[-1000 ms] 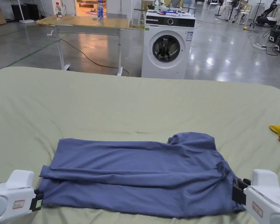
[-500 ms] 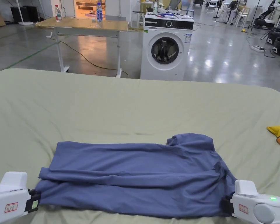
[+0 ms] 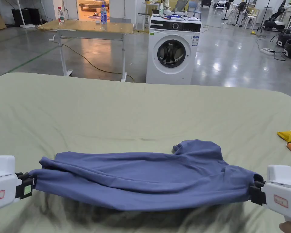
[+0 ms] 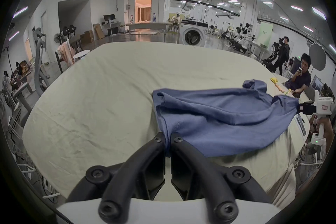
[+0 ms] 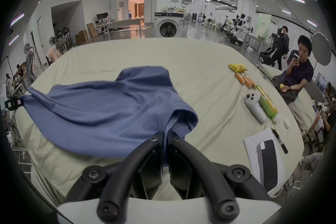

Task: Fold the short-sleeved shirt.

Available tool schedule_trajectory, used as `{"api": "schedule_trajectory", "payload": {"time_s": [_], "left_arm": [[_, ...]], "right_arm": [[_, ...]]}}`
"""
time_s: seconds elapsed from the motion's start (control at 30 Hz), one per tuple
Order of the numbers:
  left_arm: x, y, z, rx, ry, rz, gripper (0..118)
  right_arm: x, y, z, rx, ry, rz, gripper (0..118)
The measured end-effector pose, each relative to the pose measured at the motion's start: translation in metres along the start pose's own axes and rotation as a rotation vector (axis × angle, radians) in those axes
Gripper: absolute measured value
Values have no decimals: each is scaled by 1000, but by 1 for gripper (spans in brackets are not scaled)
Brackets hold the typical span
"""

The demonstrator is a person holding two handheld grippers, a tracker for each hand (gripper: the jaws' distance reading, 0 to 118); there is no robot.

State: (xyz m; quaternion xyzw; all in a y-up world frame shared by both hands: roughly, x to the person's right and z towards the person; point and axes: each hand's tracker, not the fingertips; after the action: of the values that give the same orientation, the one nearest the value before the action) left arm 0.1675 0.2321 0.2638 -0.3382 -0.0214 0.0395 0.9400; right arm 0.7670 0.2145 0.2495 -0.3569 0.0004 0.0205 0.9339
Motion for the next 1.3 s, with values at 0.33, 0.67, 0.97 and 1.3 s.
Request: {"api": "schedule_trajectory", "payload": {"time_s": [0.33, 0.67, 0.97, 1.3], "left_arm": [[-20, -23, 31, -17, 9, 20, 0], [-34, -92, 35, -181, 17, 52, 0], [-34, -138, -13, -303, 59, 31, 0], [-19, -110, 15, -174, 54, 19, 38]], "right_arm": [[-13, -28, 51, -21, 11, 61, 3], [-22, -91, 54, -184, 17, 79, 3], [-29, -142, 5, -283, -12, 60, 3], [-39, -111, 29, -161, -100, 53, 72]]}}
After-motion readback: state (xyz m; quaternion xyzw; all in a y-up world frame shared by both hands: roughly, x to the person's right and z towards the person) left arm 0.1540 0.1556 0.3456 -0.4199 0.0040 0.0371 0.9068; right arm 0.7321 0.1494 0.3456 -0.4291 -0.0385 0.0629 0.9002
